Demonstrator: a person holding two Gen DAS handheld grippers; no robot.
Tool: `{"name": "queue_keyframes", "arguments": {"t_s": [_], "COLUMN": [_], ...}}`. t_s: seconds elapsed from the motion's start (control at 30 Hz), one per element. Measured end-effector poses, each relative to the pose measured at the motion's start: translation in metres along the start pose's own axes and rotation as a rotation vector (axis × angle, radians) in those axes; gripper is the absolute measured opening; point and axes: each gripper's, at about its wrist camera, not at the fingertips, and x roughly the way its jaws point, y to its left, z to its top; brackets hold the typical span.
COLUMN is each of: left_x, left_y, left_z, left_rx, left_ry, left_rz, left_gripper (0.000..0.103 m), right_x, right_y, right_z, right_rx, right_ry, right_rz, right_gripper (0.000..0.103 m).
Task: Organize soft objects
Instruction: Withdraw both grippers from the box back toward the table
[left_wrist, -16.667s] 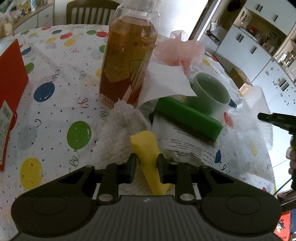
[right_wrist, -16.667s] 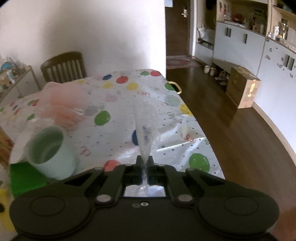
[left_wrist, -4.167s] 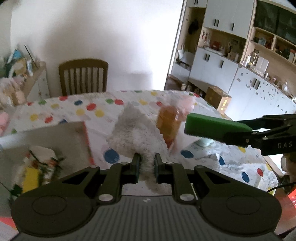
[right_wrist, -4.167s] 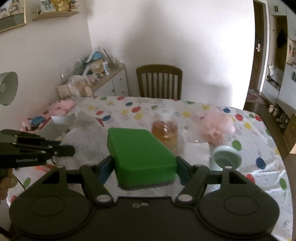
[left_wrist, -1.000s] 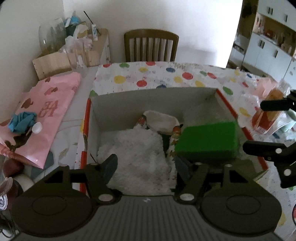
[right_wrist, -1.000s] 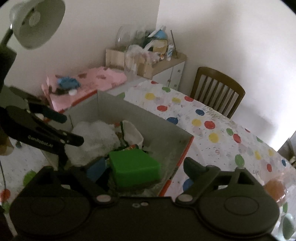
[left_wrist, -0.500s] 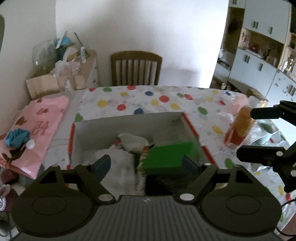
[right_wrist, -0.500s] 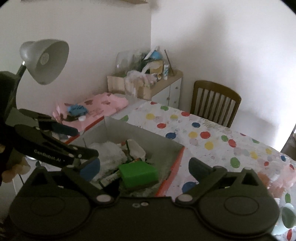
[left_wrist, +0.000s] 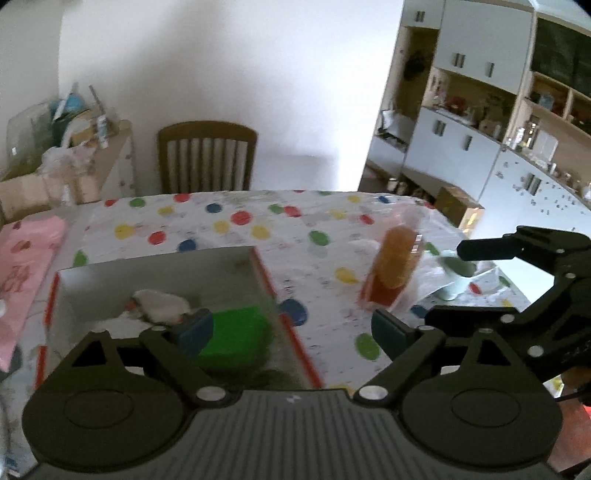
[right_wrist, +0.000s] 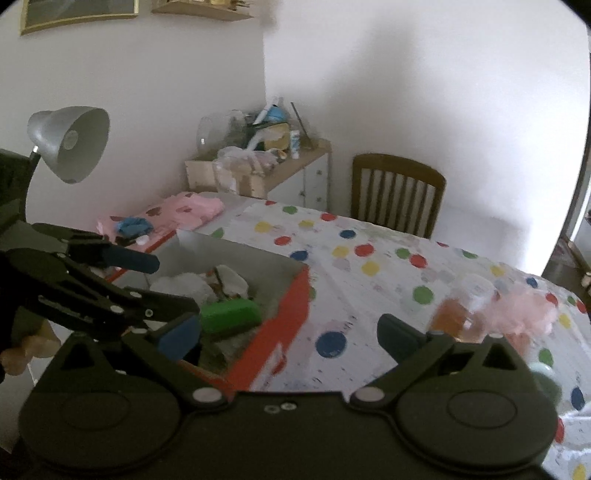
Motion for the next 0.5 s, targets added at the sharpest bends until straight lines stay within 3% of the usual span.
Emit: {"name": "queue_keyframes", "arguments": {"t_s": [0.5], "left_x": [0.037], "left_y": [-0.091], "left_z": [0.001], "left_rx": [0.028], "left_ry": [0.003], "left_rz": [-0.065], "left_gripper": [0.1], "right_x": [-0.047], "right_y": [-0.078], "right_z": [-0.034], "right_rx": [0.08], "right_ry": [0.01], "right_rz": [-0.069], "right_gripper": [0.103]}}
